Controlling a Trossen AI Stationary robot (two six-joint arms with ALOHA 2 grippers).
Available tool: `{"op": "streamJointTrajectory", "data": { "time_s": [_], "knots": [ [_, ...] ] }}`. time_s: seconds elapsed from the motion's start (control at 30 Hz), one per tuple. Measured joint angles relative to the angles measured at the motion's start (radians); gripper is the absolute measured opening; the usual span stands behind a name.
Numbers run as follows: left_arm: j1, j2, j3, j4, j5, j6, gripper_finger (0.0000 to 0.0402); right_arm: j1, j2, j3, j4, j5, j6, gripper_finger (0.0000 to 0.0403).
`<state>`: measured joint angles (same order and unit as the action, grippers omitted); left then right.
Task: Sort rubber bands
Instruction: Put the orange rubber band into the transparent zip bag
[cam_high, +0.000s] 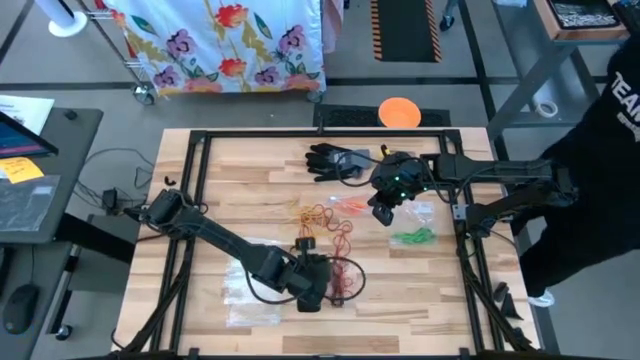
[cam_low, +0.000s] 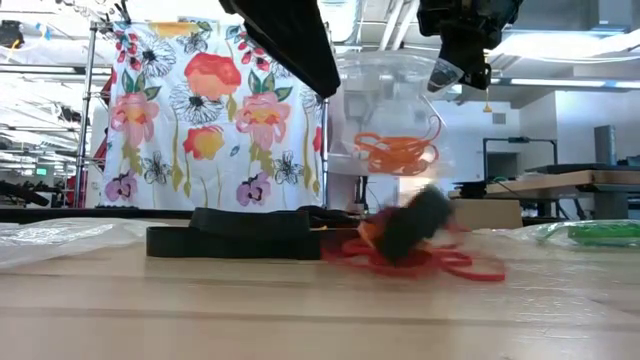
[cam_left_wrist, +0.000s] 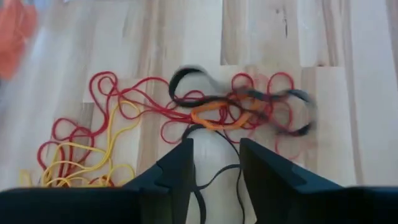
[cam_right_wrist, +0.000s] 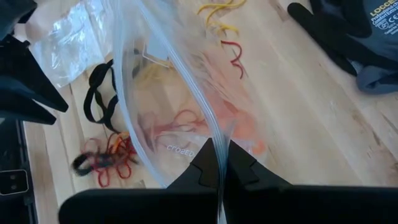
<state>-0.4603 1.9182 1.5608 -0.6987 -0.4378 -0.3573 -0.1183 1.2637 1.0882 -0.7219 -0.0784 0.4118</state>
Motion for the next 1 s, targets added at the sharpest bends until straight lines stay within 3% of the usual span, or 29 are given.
{"op": "streamJointTrajectory", "data": {
  "time_s": [0.23,0.37,0.47,0.77,1.0],
  "knots": [
    [0.000,0.025,0.001,0.085,0.003,0.069,0.0143,0.000,0.000,0.000,0.000,0.000,0.006,0.0000],
    [0.015,0.104,0.001,0.167,-0.040,0.157,0.0136,0.000,0.000,0.000,0.006,0.000,0.008,0.0000],
    [0.055,0.162,0.000,0.154,-0.064,0.133,0.0131,0.000,0.000,0.000,0.001,0.000,0.032,0.0000],
    [0.139,0.270,0.003,0.186,0.140,0.043,0.0127,0.000,0.000,0.000,-0.006,0.000,0.054,0.0000],
    [0.136,0.262,0.004,0.152,0.075,0.041,0.0127,0.000,0.000,0.000,-0.007,0.000,0.052,0.0000]
  ]
}}
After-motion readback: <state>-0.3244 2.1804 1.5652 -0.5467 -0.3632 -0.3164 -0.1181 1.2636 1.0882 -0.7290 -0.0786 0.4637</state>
